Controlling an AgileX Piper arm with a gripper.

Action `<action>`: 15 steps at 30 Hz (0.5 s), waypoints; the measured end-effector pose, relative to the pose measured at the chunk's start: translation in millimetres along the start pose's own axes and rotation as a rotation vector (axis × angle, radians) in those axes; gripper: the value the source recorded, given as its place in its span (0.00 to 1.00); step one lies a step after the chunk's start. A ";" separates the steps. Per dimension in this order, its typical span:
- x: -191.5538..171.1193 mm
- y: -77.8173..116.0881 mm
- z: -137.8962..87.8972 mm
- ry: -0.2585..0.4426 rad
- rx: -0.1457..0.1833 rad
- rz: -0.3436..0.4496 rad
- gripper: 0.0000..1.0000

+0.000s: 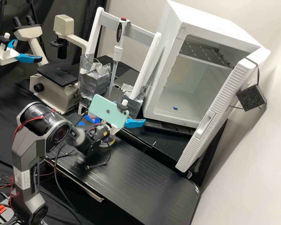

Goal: Open the lid

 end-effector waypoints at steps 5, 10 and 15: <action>0.0 0.0 0.0 0.000 0.000 0.000 1.00; -1.2 -0.3 0.2 0.005 0.000 0.004 1.00; -23.0 2.3 5.4 0.025 0.007 0.028 1.00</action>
